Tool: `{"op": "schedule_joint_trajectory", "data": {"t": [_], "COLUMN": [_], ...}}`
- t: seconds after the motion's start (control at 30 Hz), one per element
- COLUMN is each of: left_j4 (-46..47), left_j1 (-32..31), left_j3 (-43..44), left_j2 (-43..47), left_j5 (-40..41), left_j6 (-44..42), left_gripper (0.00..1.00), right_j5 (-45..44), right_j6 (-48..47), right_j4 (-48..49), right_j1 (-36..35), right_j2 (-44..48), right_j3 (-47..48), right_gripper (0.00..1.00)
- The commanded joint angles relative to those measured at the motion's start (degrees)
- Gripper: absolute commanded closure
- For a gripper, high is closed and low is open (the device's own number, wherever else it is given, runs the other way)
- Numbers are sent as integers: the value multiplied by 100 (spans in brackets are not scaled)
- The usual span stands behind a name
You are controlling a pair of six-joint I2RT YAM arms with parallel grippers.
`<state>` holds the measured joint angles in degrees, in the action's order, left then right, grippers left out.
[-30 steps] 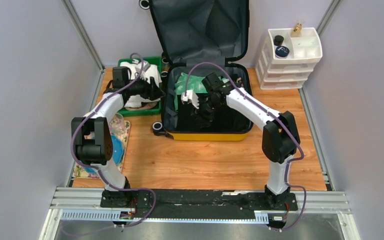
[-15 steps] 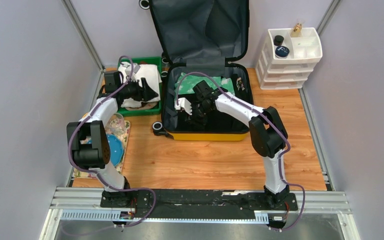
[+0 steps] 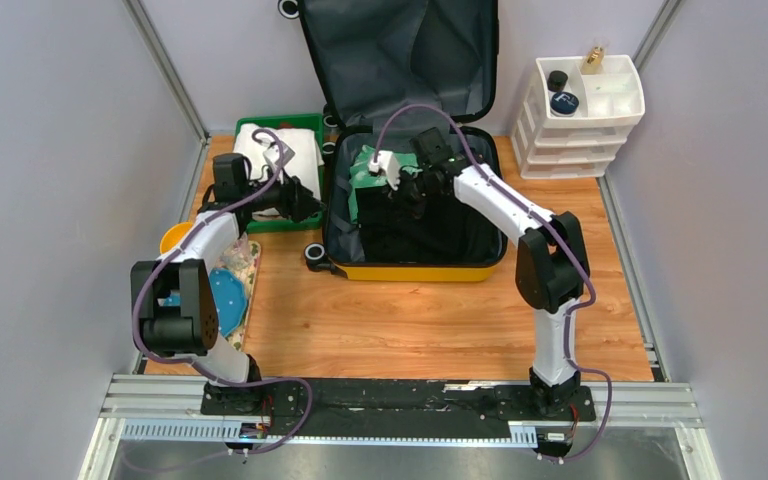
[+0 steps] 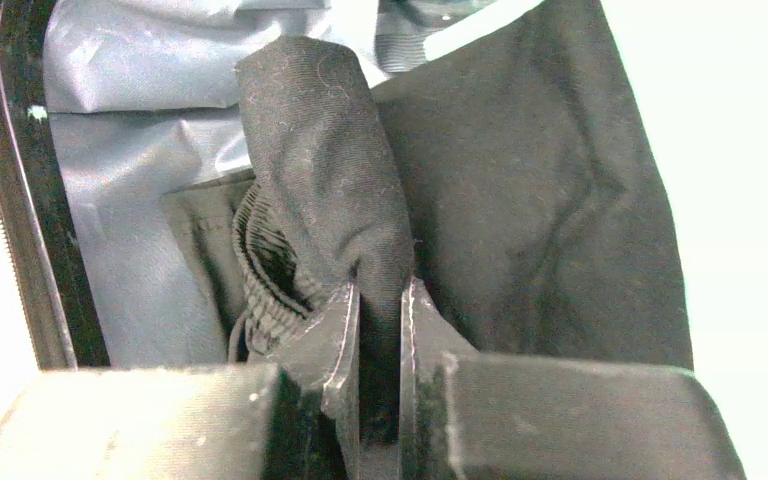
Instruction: Open, take out, and arrange the luggage
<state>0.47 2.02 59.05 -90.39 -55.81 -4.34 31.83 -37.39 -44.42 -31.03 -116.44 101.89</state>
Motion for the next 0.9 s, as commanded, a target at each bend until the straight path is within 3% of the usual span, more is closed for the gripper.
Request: {"op": "schedule_joint_trajectory", "data": {"t": [0.0, 0.2, 0.5, 0.77, 0.87], "left_j4": [208, 128, 682, 2324, 2809], "left_j1": [-333, -966, -1608, -1767, -1775], "left_j3": [-165, -174, -148, -200, -78], "left_j2": [443, 435, -136, -875, -1068], "left_j5": [-676, -844, -589, 211, -78], "left_j6": [-1593, -2632, -2836, -1345, -931], "left_gripper": [25, 17, 13, 13, 21], "right_j5": [331, 595, 806, 974, 965], "right_j6": [267, 258, 223, 109, 144], "right_j4": [259, 268, 285, 303, 303], "right_j1": [228, 281, 290, 281, 290], "right_j2": [421, 465, 596, 746, 755], "right_j3": [244, 235, 121, -2, -11], "right_gripper": [100, 100, 100, 100, 100]}}
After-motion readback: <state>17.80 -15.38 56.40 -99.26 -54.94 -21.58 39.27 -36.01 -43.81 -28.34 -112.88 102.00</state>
